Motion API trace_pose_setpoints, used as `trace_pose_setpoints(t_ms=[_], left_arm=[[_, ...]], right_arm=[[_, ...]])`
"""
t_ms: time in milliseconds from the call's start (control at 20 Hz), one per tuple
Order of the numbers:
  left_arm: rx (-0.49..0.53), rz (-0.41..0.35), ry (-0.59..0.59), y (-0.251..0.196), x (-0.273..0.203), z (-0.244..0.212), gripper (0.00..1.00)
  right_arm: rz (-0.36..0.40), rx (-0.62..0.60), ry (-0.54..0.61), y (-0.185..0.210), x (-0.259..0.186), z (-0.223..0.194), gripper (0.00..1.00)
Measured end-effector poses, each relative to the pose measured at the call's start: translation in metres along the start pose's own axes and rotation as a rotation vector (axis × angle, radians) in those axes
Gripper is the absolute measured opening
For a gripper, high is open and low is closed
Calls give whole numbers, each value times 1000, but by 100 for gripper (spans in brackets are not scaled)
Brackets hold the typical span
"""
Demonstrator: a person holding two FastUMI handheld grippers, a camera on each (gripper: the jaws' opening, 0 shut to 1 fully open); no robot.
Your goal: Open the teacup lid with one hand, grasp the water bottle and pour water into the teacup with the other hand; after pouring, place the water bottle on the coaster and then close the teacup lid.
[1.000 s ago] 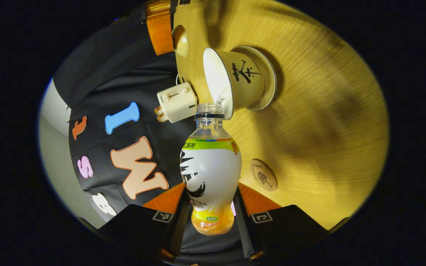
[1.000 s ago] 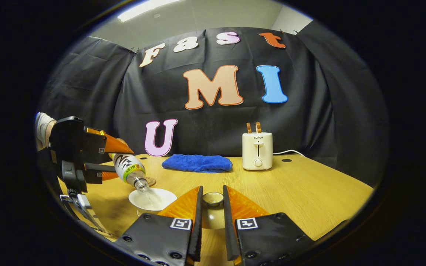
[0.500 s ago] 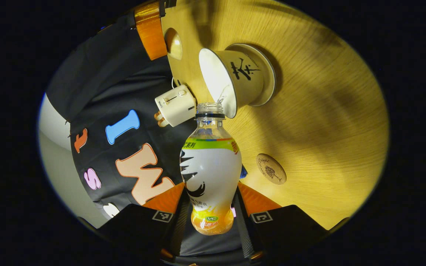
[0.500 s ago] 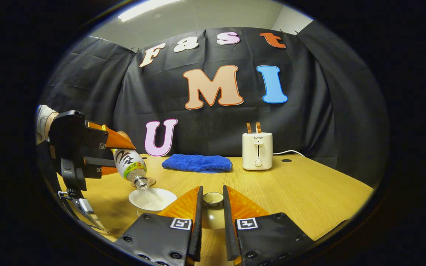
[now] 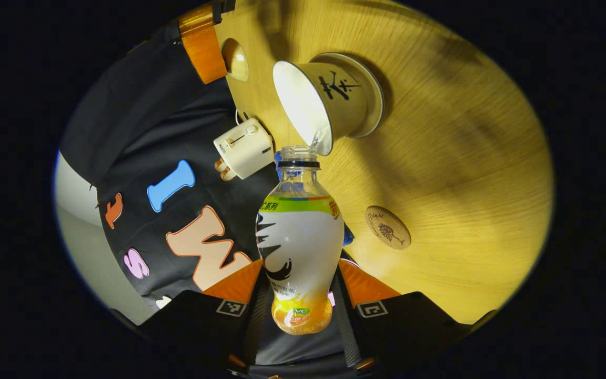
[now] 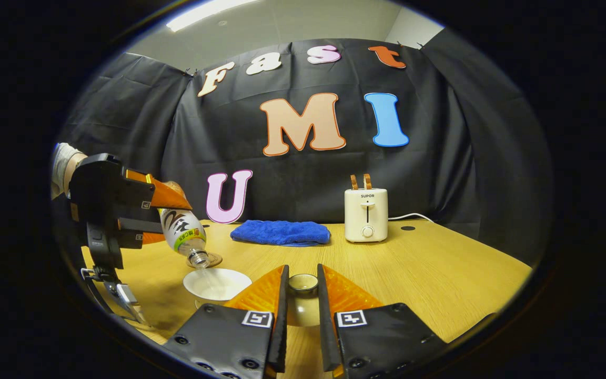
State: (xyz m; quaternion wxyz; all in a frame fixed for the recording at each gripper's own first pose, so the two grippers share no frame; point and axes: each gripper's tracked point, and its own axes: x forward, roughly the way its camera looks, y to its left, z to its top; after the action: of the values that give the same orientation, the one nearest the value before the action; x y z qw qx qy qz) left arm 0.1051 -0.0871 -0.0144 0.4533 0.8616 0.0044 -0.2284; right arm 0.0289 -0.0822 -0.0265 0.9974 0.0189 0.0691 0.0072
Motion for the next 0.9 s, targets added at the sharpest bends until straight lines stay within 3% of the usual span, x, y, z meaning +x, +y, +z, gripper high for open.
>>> trace_pose_setpoints(t_ms=[400,900], left_arm=[[32,36,-11,5,-8,10,61],[-2,-2,-21,1,-1,4,63]], right_arm=[[-2,1,0,0,0,0,32],[-3,-1,0,0,0,0,30]])
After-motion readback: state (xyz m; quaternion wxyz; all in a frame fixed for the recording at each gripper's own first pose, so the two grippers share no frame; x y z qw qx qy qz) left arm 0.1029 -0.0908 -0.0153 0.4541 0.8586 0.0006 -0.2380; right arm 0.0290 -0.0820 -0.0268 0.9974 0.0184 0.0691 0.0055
